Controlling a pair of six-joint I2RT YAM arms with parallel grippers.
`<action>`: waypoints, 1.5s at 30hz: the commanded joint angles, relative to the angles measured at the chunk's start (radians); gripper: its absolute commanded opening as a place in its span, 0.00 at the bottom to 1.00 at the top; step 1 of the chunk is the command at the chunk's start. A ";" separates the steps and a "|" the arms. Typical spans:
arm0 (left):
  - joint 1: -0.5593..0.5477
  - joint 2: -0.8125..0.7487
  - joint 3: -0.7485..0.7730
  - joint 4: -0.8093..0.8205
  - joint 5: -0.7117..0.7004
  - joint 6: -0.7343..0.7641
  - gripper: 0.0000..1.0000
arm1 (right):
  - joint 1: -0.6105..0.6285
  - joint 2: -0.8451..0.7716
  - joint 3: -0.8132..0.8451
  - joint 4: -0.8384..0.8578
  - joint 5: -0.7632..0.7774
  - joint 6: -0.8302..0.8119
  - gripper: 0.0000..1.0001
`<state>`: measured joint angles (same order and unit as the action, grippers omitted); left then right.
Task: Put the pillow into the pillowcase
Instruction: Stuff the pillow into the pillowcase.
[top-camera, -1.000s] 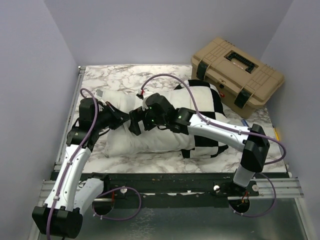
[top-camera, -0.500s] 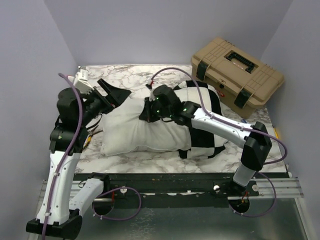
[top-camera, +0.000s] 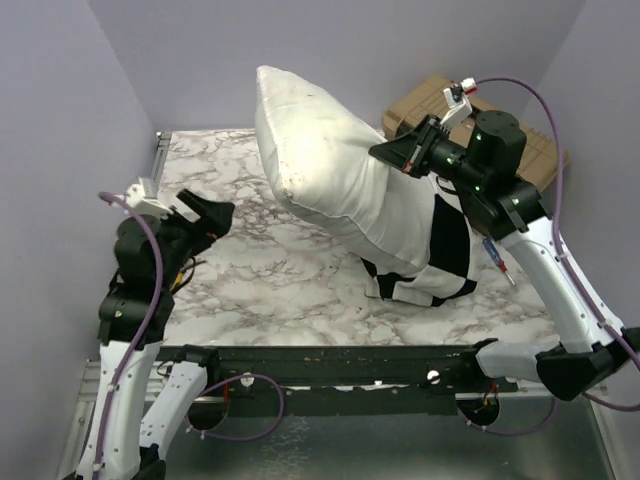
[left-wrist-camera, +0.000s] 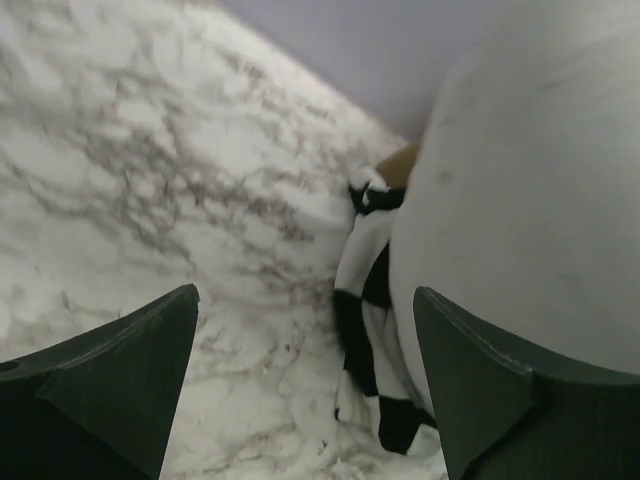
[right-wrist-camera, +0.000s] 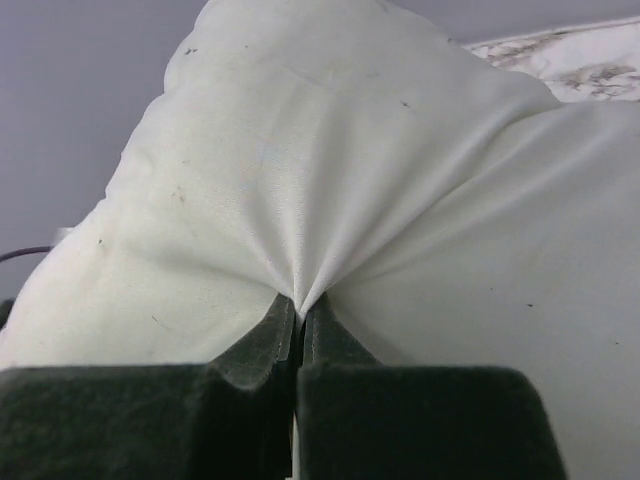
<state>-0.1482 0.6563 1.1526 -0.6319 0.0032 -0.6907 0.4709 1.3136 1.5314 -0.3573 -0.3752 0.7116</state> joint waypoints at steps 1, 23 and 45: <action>-0.002 -0.018 -0.331 0.061 0.224 -0.244 0.87 | -0.036 -0.113 -0.086 0.238 -0.164 0.191 0.00; -0.726 0.921 -0.360 0.955 0.104 -0.423 0.90 | -0.045 -0.221 -0.026 0.361 -0.132 0.330 0.00; -0.771 0.753 -0.073 0.291 -0.370 -0.113 0.61 | -0.047 -0.247 -0.056 0.183 -0.065 0.222 0.00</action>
<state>-0.8906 1.3071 0.9241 -0.1219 -0.3538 -1.0023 0.4248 1.1229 1.4929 -0.2504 -0.4755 0.9413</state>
